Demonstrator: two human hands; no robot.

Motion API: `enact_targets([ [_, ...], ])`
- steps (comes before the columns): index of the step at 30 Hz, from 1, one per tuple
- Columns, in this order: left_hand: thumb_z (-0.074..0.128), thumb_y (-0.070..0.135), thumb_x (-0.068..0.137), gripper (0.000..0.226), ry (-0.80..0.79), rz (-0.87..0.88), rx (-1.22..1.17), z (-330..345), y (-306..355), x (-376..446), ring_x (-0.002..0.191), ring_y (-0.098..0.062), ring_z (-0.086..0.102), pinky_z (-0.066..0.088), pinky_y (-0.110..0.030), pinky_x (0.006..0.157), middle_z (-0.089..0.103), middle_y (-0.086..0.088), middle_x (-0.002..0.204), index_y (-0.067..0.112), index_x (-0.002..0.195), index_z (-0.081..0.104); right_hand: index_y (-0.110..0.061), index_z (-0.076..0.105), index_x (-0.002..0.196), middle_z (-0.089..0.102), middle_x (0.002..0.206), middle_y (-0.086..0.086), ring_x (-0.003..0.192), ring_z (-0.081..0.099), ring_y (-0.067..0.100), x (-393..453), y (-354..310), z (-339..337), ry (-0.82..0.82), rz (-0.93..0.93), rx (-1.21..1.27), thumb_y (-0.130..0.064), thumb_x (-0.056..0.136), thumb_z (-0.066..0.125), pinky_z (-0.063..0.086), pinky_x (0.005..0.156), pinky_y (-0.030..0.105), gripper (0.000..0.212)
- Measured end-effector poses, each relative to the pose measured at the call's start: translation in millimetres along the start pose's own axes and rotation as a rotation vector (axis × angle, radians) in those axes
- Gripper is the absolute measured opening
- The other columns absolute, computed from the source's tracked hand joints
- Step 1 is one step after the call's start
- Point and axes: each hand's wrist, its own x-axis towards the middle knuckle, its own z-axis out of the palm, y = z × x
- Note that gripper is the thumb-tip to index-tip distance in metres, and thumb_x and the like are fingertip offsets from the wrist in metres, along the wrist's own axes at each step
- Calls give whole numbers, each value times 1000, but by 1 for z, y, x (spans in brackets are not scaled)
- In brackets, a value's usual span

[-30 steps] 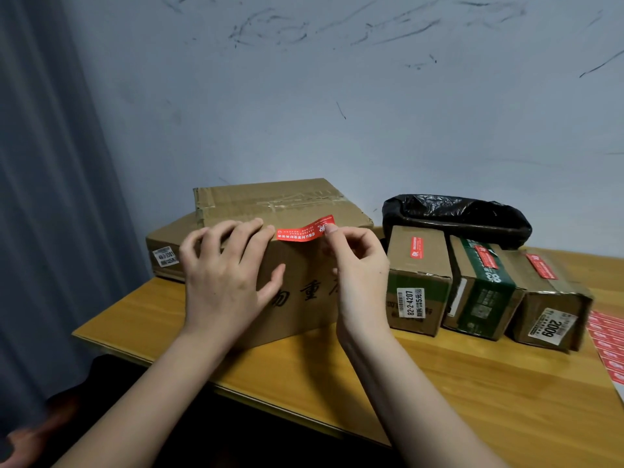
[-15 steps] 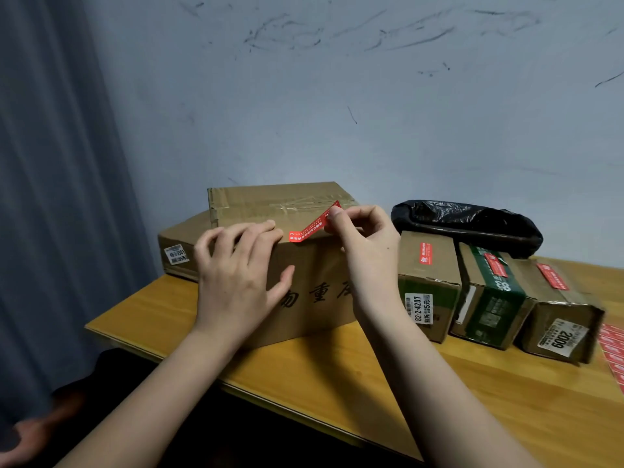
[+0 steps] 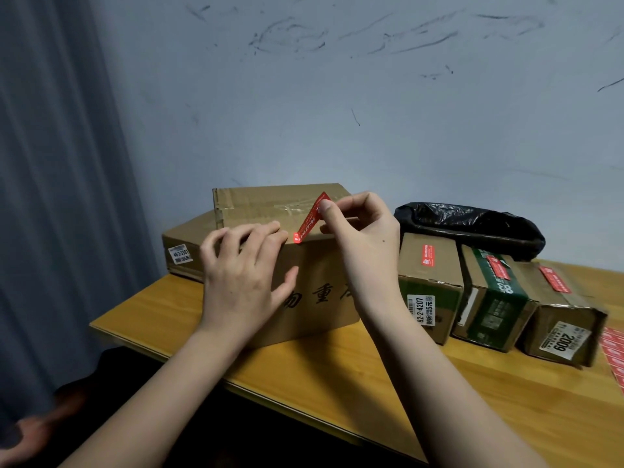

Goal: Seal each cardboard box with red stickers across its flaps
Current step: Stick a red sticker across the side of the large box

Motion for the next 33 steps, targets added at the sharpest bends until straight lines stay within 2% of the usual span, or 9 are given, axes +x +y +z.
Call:
enact_targets([
  [8,62,42,81,43,6,9,0,0,0,-1,109,-23,49,32,-46,94,64,-2,120,15,114,59,-21,60,72,65,71,-6,71,66,20,0,-5,0,19,-78,-2,-21,84,73,54,70,34,17],
  [12,62,43,81,43,0,6,-16,2,-3,0,109,-23,49,32,-45,95,65,-2,119,14,113,62,-18,58,79,66,79,1,73,66,24,14,-17,-11,66,-129,72,-18,88,69,51,68,25,14],
  [16,61,40,82,39,-2,9,-41,0,-4,2,108,-23,51,32,-46,95,65,-1,120,15,113,63,-16,58,80,67,80,2,70,65,10,34,-11,-24,10,17,162,-16,89,68,48,64,16,13],
  [19,58,37,85,36,-13,-6,-57,-3,-4,3,111,-23,51,32,-47,96,65,0,120,17,113,65,-15,60,82,69,82,1,74,66,1,43,6,-36,61,170,244,-18,90,67,45,66,8,10],
  [23,56,36,85,33,-26,-107,-114,-5,1,-2,126,-27,41,29,-53,102,59,-1,128,21,111,68,-16,63,81,72,88,2,80,66,2,49,27,-46,88,277,259,-22,88,68,43,80,21,11],
  [26,58,35,83,30,-31,-267,-255,-6,8,-5,140,-32,22,28,-59,108,42,-6,144,25,109,69,-20,61,82,71,93,0,91,66,10,51,38,-46,27,416,430,-24,89,65,43,83,30,9],
  [28,58,35,85,29,-28,-347,-365,-6,12,-6,144,-32,13,23,-48,115,32,-7,149,26,110,69,-21,61,88,71,98,0,92,67,10,52,44,-46,8,480,564,-26,90,63,41,90,34,5],
  [31,54,35,85,33,-30,-397,-443,-4,16,-6,143,-30,18,13,-29,115,31,-10,148,25,114,68,-21,61,93,72,98,1,88,68,10,53,49,-46,18,493,654,-27,88,64,41,95,34,9],
  [33,54,36,84,35,-28,-405,-443,-3,19,-5,141,-31,22,15,-28,113,34,-11,145,23,114,67,-19,62,96,71,101,3,88,69,10,52,48,-45,37,493,669,-26,87,65,43,96,32,12],
])
